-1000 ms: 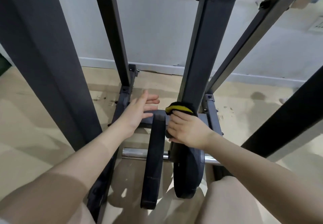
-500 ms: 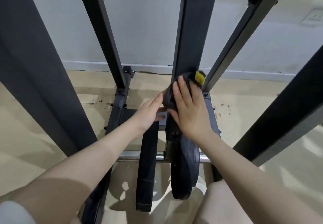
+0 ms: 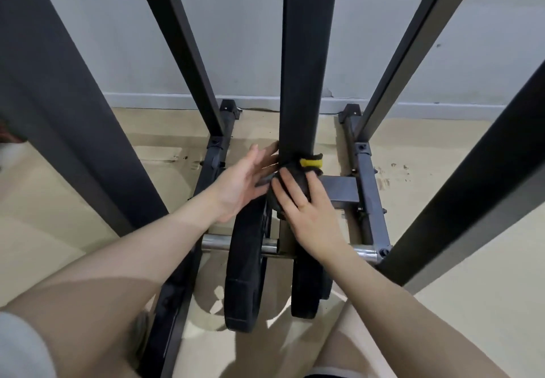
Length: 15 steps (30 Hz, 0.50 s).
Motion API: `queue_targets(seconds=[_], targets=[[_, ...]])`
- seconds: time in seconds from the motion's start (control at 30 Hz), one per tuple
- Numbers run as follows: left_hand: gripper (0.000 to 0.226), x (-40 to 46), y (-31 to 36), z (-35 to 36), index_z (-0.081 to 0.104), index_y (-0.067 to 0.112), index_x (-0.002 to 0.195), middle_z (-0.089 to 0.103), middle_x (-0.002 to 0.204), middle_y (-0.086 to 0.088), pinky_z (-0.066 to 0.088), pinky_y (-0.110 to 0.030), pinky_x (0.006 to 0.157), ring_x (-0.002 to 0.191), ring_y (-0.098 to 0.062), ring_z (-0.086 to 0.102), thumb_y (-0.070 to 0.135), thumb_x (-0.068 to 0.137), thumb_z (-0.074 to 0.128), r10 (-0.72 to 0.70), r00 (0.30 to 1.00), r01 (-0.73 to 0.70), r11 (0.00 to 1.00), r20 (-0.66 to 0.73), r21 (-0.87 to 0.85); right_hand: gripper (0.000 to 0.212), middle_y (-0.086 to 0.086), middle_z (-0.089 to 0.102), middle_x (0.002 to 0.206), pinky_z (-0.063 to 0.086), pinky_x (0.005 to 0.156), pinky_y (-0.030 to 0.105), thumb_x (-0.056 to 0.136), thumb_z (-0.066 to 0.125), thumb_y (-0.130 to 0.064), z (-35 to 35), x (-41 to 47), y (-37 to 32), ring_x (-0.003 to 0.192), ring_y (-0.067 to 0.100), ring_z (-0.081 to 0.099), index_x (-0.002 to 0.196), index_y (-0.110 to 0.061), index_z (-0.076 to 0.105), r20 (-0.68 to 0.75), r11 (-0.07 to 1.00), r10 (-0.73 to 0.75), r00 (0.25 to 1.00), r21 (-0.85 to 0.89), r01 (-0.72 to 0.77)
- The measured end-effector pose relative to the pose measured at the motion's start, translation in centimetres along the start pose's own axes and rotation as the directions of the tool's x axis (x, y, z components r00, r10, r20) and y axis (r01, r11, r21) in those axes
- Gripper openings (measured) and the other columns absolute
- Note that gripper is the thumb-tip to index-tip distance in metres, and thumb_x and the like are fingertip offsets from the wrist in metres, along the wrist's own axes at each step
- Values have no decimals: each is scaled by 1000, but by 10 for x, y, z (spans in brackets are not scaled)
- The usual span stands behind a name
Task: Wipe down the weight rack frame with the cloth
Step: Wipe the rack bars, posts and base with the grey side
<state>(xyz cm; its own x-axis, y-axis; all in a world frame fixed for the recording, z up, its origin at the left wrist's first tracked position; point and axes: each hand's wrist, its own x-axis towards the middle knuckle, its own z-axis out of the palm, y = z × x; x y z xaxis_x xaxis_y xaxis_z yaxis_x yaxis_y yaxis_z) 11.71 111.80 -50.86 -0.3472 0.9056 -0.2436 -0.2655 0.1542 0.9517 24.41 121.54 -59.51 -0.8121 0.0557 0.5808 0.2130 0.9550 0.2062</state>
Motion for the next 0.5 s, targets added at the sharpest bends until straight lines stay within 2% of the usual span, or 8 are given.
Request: queue_targets(seconds=[0.1,0.2,0.27,0.33,0.4,0.5], targets=[[36,1,0,0,41,46,124,46,132,21,33,-33,110,128,1,41,47,98,16,2,1000,-2,990,-1,140,54,14,23,146,12,115,38,91,49,-21,-19,35,22,132,36,25,139,-5,31,-148,978,153,977,165,-128],[38,1,3,-1,36,47,129,42,135,23,29,-30,114,127,6,39,48,98,15,6,1000,-6,972,2,236,54,18,23,144,10,114,40,90,52,-21,-7,33,26,131,43,22,138,-6,31,-167,978,121,978,187,-89],[48,2,3,-2,33,42,138,39,142,21,30,-30,113,129,5,38,53,95,16,-5,1000,1,969,15,249,51,17,27,144,19,113,48,90,50,-8,9,10,16,130,41,29,139,-5,35,-118,990,-5,993,140,22],[49,2,0,2,30,40,142,38,146,17,28,-31,113,133,2,35,51,97,12,-18,1000,13,973,20,232,48,11,28,147,31,105,50,92,34,0,15,-8,9,126,37,32,139,-9,39,-37,985,-70,997,154,75],[47,3,-2,9,29,39,142,37,147,15,26,-30,115,136,0,32,46,100,9,-11,1000,9,985,10,171,55,8,28,149,31,103,51,89,25,4,12,-11,10,128,34,28,139,-11,40,21,982,-83,996,172,78],[49,2,-4,12,28,32,145,37,148,10,28,-30,114,135,-2,35,43,101,8,-5,999,9,994,-34,106,55,7,38,147,27,106,52,81,35,2,4,-18,15,132,30,28,132,-10,52,135,970,-180,974,190,153]])
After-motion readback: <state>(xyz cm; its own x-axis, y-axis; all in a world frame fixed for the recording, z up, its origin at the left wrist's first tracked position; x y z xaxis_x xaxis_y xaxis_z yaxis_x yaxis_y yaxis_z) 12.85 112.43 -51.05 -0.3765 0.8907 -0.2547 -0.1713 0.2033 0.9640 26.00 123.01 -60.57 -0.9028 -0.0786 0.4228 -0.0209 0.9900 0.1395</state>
